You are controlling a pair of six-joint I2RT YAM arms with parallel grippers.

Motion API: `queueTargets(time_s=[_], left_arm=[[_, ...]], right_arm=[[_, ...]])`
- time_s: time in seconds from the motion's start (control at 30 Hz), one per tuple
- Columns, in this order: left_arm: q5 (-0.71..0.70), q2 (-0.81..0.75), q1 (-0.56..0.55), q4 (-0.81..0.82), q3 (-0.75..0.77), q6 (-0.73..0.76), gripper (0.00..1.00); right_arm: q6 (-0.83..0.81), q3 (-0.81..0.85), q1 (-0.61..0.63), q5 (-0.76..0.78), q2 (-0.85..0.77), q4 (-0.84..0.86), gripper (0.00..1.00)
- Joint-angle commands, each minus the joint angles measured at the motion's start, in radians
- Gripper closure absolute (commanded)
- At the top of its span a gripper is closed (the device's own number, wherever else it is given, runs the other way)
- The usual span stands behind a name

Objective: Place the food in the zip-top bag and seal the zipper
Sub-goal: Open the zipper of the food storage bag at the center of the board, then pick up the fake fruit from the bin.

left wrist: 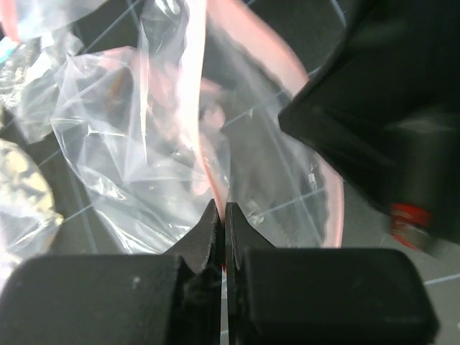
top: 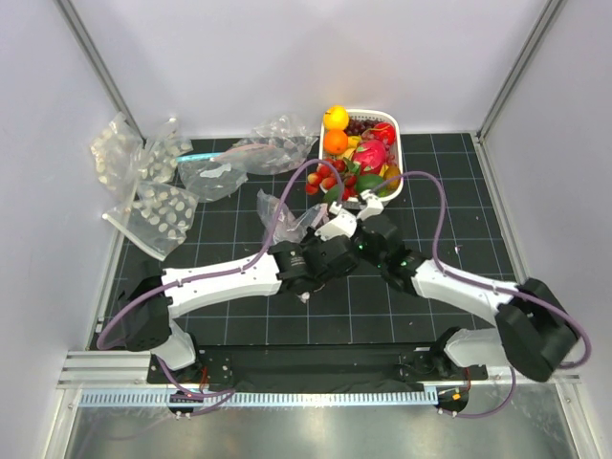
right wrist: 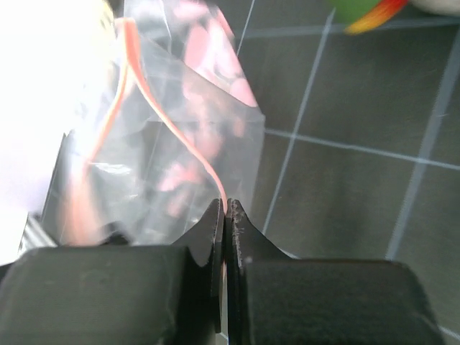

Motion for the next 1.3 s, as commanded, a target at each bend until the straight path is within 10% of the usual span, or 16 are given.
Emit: queueTargets(time_s=[0.0, 0.23, 0.37, 1.27], left_arm=[[-0.061, -0.008, -0.01, -0.147, 0.114, -0.069, 1.0], [-0.073, 0.039, -0.026, -0.257, 0.182, -0.103, 1.0], [-0.031, 0.039, 0.043, -0.217, 0.138, -0.088, 1.0], [0.375, -0.024, 0.284, 0.013, 0.01, -0.088, 1.0]], right_arm=[[-0.008, 0.064, -0.003, -0.167, 0.122, 0.062, 0.99], [-0.028, 0.082, -0.003, -0.207, 0.221, 0.119, 0.96], [-0.068, 0.087, -0.003, -0.131, 0.184, 0.053, 0.5], [-0.279, 0.053, -0.003, 0.475, -0.123, -0.011, 0.29]])
